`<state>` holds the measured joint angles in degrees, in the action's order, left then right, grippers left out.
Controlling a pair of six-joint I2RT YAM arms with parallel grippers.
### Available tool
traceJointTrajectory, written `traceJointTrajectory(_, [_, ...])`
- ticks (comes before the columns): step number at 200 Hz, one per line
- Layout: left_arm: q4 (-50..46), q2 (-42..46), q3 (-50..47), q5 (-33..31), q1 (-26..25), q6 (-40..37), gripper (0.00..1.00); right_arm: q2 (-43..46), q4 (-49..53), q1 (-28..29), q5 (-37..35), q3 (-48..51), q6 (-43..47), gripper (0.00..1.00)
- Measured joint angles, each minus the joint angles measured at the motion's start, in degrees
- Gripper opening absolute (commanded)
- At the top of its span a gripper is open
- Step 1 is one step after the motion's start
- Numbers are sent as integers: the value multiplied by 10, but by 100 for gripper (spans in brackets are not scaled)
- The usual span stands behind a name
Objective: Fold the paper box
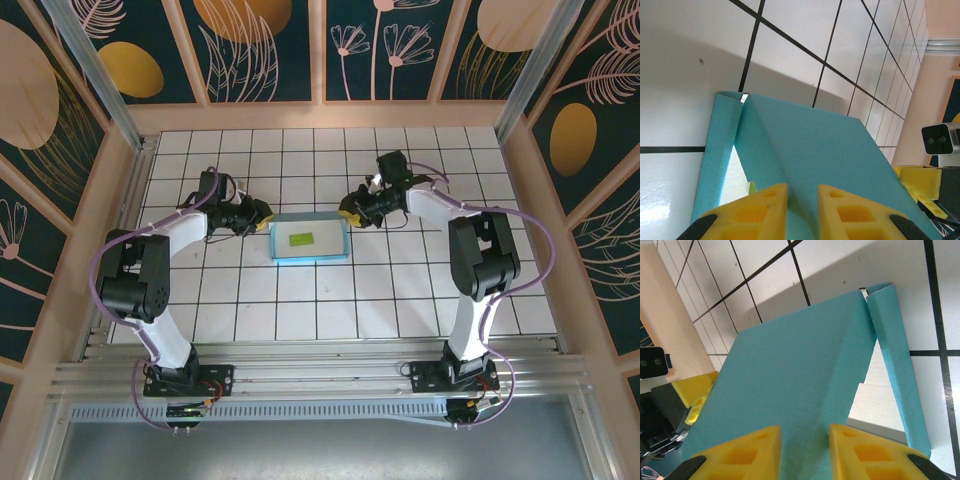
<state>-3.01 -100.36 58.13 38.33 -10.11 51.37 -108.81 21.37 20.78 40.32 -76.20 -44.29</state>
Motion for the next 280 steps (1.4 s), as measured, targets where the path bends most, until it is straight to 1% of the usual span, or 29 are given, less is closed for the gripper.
traceJointTrajectory(68, [7,-4,-12,0,0,0,18,-1,-2,5,-5,11,0,32])
traceJointTrajectory(108, [15,-4,-40,0,0,0,17,-1,-2,12,-19,18,1,31])
traceJointTrajectory(157, [20,-4,-51,0,0,0,15,-1,-2,23,-43,34,5,31])
traceJointTrajectory(172, [20,-4,-51,0,0,0,15,-1,-2,24,-47,35,8,33])
traceJointTrajectory(219, [-4,1,-43,-21,-3,-16,20,3,10,26,-85,31,27,43])
traceJointTrajectory(246, [-24,3,-29,-34,-4,-27,29,12,28,28,-115,13,40,42])
traceJointTrajectory(280, [-38,15,-21,-46,-4,-37,31,24,31,38,-140,-6,52,41])
